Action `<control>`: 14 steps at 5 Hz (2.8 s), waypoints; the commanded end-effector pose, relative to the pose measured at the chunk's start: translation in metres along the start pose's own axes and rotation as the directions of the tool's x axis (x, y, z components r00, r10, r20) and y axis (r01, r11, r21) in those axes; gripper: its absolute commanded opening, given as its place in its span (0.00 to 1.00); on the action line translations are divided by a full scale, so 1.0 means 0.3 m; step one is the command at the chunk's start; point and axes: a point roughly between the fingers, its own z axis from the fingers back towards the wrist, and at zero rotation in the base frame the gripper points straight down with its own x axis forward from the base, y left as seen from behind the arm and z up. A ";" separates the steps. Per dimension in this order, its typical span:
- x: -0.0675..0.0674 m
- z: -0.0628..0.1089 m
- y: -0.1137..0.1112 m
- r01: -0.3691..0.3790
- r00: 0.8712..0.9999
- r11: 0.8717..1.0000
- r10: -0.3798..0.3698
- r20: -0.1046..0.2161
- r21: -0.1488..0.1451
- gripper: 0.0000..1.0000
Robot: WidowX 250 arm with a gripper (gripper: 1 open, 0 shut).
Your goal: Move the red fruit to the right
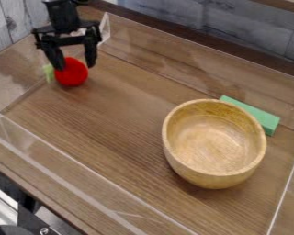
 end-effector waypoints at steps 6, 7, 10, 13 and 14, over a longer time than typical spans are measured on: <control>0.037 0.016 -0.017 0.017 0.999 1.000 -0.016 0.030 -0.015 1.00; 0.042 0.000 -0.043 0.025 0.999 0.999 -0.025 0.033 -0.024 1.00; 0.039 0.035 -0.010 -0.021 0.999 0.998 0.023 0.036 -0.052 1.00; -0.021 0.092 -0.187 0.207 0.977 0.975 -0.203 0.058 -0.075 0.00; -0.055 0.111 -0.323 0.335 0.942 0.939 -0.330 0.060 -0.082 0.00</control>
